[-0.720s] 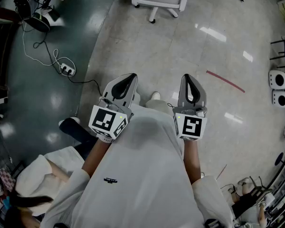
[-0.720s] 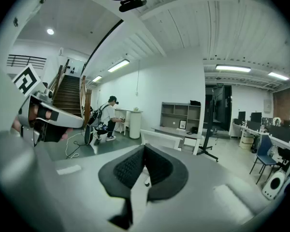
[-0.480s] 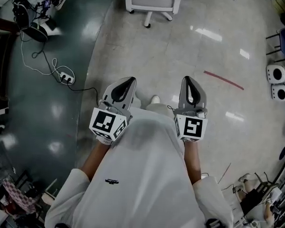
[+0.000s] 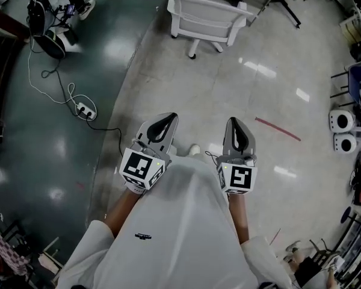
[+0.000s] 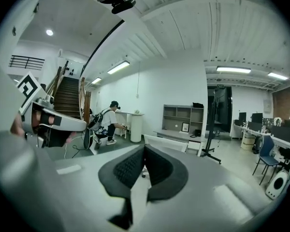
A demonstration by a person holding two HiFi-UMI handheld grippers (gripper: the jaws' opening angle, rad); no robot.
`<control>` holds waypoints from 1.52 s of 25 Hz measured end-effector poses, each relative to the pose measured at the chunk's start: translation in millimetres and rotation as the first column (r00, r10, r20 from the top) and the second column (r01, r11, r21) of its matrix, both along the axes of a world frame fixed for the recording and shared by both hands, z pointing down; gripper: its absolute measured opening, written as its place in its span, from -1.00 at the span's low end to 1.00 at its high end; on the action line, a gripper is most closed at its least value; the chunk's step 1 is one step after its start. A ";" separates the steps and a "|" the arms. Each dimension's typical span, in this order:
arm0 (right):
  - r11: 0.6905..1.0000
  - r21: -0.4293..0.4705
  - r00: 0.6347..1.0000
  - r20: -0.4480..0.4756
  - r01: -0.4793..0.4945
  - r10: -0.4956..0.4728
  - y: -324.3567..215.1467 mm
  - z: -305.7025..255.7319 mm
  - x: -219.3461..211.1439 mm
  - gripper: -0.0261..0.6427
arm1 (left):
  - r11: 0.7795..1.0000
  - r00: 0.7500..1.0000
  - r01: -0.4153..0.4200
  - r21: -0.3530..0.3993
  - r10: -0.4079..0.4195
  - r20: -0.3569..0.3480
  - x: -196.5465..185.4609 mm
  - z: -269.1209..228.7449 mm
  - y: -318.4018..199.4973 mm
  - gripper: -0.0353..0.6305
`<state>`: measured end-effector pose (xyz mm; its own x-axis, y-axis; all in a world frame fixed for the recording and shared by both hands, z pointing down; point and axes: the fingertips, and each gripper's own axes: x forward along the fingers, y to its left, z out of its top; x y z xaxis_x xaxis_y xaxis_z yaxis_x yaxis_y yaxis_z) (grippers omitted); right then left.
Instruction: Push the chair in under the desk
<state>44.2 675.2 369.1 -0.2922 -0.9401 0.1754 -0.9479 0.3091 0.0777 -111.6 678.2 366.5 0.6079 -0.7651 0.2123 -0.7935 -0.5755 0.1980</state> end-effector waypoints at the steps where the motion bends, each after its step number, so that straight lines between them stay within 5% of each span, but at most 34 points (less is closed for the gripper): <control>1: 1.000 0.000 1.000 -0.008 0.004 -0.004 -8.3 0.6 -9.9 -0.89 | 1.000 1.000 0.007 0.001 -0.007 -0.003 -10.1 0.7 -7.4 -0.88; 14: 0.999 -0.041 0.998 -0.056 0.007 -0.010 -91.3 6.0 -110.4 -0.89 | 1.000 1.000 0.009 -0.010 -0.009 -0.005 -118.9 9.4 -100.9 -0.88; 20: 0.994 -0.106 0.999 -0.031 0.008 -0.011 -121.8 18.0 -108.9 -0.89 | 1.000 1.000 0.005 -0.022 -0.006 -0.027 -122.9 12.0 -131.1 -0.88; 26: 0.997 -0.081 1.000 0.008 0.011 -0.011 -172.0 22.4 -101.7 -0.89 | 0.999 1.000 0.020 -0.028 -0.020 -0.015 -117.5 15.6 -171.4 -0.88; 31: 0.997 -0.041 0.997 0.029 -0.064 0.065 -253.8 22.1 -66.3 -0.89 | 0.999 1.000 0.031 -0.029 -0.031 0.000 -95.8 12.6 -239.3 -0.88; 38: 0.999 -0.005 0.998 0.051 -0.038 0.039 -368.5 2.6 -19.3 -0.89 | 0.999 0.999 0.040 -0.020 -0.040 0.030 -41.5 -9.6 -349.8 -0.88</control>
<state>24.8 306.7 371.7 -0.2645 -0.9502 0.1647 -0.9618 0.2724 0.0275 -153.1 328.5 356.9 0.5702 -0.7839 0.2457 -0.8214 -0.5393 0.1855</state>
